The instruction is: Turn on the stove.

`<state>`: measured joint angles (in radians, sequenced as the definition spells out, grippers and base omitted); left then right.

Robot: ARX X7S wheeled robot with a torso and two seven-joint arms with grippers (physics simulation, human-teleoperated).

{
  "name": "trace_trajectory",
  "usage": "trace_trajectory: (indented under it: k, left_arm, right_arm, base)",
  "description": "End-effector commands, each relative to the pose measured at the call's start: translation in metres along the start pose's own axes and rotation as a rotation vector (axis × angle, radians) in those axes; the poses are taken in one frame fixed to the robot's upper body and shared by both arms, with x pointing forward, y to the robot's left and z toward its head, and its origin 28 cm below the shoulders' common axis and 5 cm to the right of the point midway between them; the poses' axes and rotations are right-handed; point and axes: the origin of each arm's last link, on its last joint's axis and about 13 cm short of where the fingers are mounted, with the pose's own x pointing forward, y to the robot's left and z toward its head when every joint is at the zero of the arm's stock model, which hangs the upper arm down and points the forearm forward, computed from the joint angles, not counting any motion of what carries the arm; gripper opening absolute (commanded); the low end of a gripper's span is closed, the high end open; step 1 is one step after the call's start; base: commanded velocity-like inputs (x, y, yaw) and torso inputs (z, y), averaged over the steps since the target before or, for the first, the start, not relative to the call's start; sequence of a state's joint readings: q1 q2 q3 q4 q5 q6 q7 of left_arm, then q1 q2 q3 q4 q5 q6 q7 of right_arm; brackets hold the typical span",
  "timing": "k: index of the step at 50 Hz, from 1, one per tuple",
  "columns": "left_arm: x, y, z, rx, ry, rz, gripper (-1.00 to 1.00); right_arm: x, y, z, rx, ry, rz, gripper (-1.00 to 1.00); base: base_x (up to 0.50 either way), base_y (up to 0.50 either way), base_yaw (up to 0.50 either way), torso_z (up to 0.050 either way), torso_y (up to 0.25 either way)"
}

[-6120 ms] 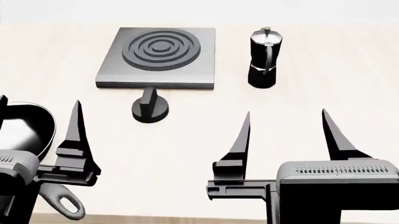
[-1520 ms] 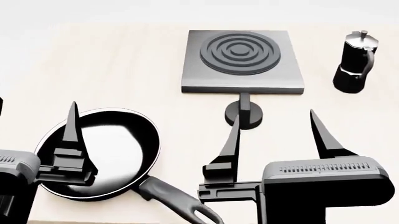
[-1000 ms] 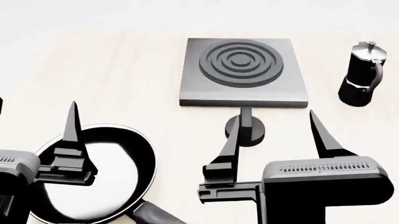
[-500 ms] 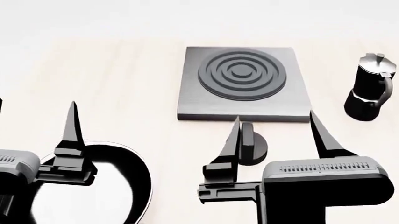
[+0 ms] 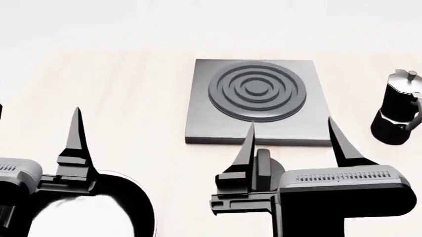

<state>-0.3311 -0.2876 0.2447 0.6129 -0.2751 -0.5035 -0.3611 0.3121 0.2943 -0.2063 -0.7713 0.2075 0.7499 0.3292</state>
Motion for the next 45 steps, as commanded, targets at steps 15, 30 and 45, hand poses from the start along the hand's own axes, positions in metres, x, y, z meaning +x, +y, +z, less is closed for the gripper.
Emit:
trace_trajectory:
  k: [15,30,45]
  left_arm:
    - [0.000,0.000,-0.001,-0.001,0.002,0.002,1.00]
    - [0.000,0.000,-0.001,0.002,0.003,0.001,1.00]
    - [0.000,0.000,0.000,0.001,0.001,0.002,1.00]
  right_arm:
    - [0.000,0.000,-0.001,0.006,0.003,-0.001,1.00]
    - [0.001,0.000,-0.002,0.006,0.006,-0.003,1.00]
    - [0.006,0.001,-0.014,0.020,0.066,-0.006,1.00]
  base:
    - [0.17,0.00,0.00,0.000,0.000]
    - [0.17,0.00,0.00,0.000,0.001]
    - [0.02,0.00,0.00,0.000,0.000]
